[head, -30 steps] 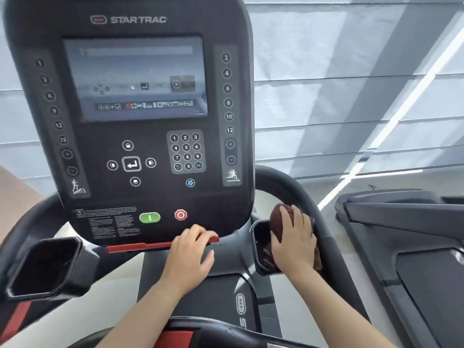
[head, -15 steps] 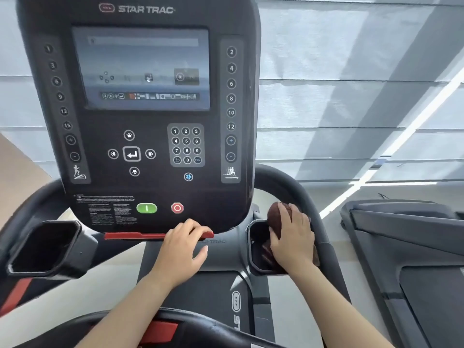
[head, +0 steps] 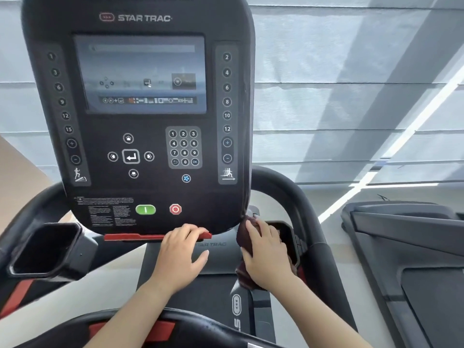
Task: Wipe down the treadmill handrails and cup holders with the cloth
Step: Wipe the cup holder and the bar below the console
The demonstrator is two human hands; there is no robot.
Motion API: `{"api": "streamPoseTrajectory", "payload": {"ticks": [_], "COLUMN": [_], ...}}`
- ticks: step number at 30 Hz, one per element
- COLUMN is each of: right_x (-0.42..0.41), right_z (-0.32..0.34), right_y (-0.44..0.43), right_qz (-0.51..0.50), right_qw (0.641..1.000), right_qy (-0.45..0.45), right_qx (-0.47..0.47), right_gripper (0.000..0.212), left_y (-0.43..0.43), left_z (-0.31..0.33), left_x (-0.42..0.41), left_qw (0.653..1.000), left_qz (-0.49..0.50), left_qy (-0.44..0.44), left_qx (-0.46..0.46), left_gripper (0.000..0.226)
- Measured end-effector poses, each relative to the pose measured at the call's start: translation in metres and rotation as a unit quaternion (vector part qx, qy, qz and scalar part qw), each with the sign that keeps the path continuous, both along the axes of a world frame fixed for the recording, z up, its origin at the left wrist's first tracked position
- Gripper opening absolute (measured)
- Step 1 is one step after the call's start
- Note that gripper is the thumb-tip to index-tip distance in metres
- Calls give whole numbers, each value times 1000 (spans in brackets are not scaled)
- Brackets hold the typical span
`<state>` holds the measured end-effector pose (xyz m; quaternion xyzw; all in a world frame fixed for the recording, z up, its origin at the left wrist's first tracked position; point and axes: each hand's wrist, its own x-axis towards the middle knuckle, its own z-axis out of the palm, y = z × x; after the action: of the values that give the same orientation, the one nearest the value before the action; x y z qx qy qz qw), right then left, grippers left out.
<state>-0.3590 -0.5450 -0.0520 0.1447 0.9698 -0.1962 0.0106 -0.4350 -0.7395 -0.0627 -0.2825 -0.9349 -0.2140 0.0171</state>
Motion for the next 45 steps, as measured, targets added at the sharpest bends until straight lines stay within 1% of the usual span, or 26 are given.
{"api": "streamPoseTrajectory", "payload": {"ticks": [3,5,7,9,14,17,19,21,23,25,26,28,32,34,37,41,45], "right_x": [16,12,1,-5,26,42,42,39,38,43,47,55,67,58,36,36,40], "right_z": [-7,-9,-6,-3,-2,11,21,27,27,20,15,7,-4,-3,5,9,12], "right_y": [-9,-13,-16,-17,-5,15,33,51,62,62,58,45,33,41,49,42,16], "right_qz": [14,-8,-49,-67,4,-6,-55,-105,-123,-103,-90,-83,-103,-116,-136,-102,4], "right_qw": [1000,1000,999,998,1000,998,991,984,988,994,996,996,993,991,987,993,998], "right_qy": [-8,-5,10,15,5,56,117,140,95,28,14,19,50,60,63,44,63], "right_qx": [25,29,8,0,-8,-33,-42,-28,-24,-13,-12,-23,-30,-42,-60,-35,-4], "right_gripper": [62,62,60,58,58,54,55,57,57,57,57,57,57,56,56,55,56], "left_y": [0,0,0,0,-1,-1,-1,-1,1,3,4,4,4,4,4,3,2], "left_z": [-2,-3,-3,-1,0,1,1,0,0,-1,-1,-2,-3,-2,-2,-1,-1], "left_x": [-1,-2,-2,-1,0,-2,-3,-3,-3,-2,-2,-3,-3,-3,-2,-2,-2], "left_qw": [1000,1000,1000,1000,1000,1000,1000,1000,1000,1000,1000,1000,1000,1000,1000,1000,1000], "left_qz": [5,4,2,2,-1,-4,-7,-7,2,10,11,14,13,15,14,11,8], "left_qy": [3,3,2,-1,-6,-2,2,3,5,7,6,4,2,-1,-6,-4,-2], "left_qx": [0,-1,-4,-6,-2,1,0,-1,2,4,4,2,0,2,-3,-11,-13], "left_gripper": [34,34,34,34,34,35,38,39,39,37,36,35,33,29,29,32,33]}}
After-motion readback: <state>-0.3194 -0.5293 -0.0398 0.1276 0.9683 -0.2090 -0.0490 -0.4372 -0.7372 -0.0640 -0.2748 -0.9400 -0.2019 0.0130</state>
